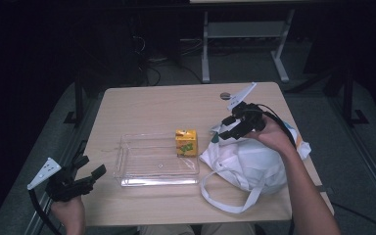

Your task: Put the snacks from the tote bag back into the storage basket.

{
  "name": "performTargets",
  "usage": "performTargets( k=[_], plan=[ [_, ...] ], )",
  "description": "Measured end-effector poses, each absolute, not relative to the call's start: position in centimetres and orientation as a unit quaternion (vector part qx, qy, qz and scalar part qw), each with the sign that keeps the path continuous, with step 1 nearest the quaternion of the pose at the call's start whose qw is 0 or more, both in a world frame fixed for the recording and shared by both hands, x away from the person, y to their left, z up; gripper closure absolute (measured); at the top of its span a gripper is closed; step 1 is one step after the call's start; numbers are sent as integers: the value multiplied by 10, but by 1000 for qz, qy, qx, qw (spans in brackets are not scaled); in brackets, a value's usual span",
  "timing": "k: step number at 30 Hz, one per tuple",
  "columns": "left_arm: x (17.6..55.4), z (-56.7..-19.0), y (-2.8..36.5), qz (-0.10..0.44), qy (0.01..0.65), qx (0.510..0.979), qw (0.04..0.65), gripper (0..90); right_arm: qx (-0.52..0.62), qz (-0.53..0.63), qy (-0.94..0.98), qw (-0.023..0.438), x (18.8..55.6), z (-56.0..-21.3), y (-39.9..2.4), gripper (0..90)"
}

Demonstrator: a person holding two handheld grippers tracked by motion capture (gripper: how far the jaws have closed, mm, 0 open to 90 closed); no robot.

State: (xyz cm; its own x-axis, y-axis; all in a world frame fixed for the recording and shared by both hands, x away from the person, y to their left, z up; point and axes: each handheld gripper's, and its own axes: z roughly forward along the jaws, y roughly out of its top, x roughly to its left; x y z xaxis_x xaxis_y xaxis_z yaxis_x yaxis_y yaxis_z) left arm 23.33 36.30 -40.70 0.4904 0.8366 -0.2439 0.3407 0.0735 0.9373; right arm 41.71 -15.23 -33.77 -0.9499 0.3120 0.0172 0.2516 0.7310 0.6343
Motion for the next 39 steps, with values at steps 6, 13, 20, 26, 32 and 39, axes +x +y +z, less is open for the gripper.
performTargets(
  k=[6, 13, 20, 26, 32, 39],
  plan=[
    [233, -407, 363, 217, 456, 645, 573, 124, 166, 333, 927, 38, 414, -343, -160, 386],
    [233, -407, 363, 217, 456, 645, 574, 125, 172, 340, 923, 44, 409, -346, -169, 387],
    [234, -407, 362, 217, 454, 648, 572, 124, 186, 351, 917, 42, 403, -347, -179, 381],
    [234, -407, 362, 216, 455, 647, 572, 124, 191, 356, 914, 43, 398, -350, -186, 380],
    [234, -407, 361, 216, 454, 648, 572, 124, 196, 358, 912, 45, 395, -352, -191, 378],
    [234, -407, 361, 216, 454, 649, 572, 124, 203, 361, 909, 43, 389, -357, -198, 378]
  ],
)
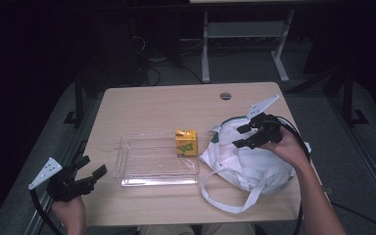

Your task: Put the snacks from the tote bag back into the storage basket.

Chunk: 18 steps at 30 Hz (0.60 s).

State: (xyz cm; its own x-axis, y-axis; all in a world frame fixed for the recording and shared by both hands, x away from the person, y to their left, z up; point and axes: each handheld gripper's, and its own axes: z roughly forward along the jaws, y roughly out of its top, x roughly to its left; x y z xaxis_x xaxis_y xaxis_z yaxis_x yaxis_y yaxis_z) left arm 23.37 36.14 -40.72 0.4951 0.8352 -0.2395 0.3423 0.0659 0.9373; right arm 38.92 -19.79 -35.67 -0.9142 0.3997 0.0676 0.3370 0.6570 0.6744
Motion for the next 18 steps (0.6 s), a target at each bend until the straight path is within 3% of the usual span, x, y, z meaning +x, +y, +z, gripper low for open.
performTargets(
  k=[18],
  plan=[
    [234, -407, 361, 216, 455, 649, 571, 124, 212, 365, 905, 43, 376, -365, -211, 373]
  ],
)
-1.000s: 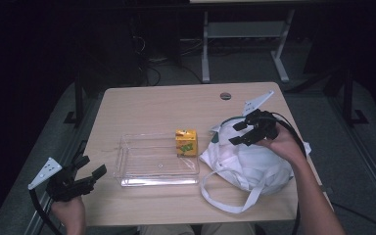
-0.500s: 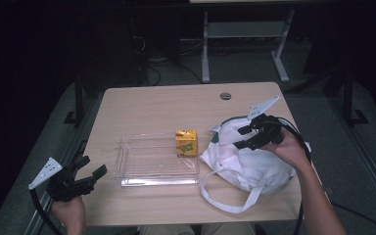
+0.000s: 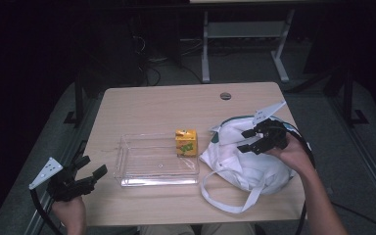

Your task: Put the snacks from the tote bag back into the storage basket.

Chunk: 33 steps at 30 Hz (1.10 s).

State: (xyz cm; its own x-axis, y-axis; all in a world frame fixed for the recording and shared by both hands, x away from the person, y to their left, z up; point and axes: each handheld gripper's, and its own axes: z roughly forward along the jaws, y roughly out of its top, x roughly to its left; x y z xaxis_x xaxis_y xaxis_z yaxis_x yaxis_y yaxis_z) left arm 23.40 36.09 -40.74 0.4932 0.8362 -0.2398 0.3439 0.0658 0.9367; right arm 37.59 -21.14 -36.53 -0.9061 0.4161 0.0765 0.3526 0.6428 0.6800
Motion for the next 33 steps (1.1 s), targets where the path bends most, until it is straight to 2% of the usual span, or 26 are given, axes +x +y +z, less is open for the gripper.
performTargets(
  k=[33],
  plan=[
    [234, -407, 361, 217, 452, 653, 568, 125, 240, 376, 894, 39, 344, -391, -243, 372]
  ],
)
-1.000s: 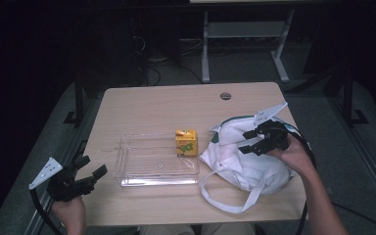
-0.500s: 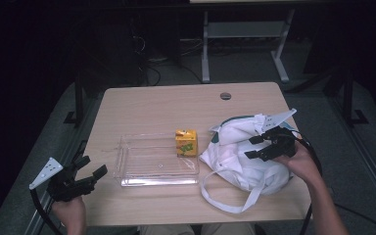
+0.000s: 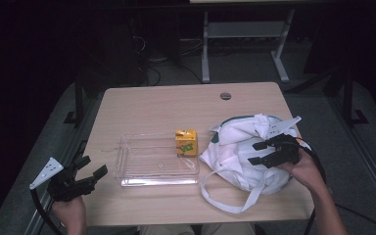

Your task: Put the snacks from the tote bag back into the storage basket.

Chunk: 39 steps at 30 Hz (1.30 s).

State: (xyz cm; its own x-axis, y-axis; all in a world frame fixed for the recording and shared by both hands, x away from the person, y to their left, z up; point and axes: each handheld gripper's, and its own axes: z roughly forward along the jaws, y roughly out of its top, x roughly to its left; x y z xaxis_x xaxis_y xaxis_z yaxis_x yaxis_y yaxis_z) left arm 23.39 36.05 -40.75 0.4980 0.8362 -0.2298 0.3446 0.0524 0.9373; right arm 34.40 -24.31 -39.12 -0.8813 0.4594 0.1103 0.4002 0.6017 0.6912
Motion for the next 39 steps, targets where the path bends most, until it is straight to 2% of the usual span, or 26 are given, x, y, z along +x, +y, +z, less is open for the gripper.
performTargets(
  k=[24, 39],
  plan=[
    [234, -408, 359, 217, 451, 656, 565, 124, 268, 395, 878, 43, 319, -413, -270, 372],
    [234, -408, 357, 216, 448, 658, 565, 124, 264, 398, 877, 46, 308, -418, -269, 371]
  ],
)
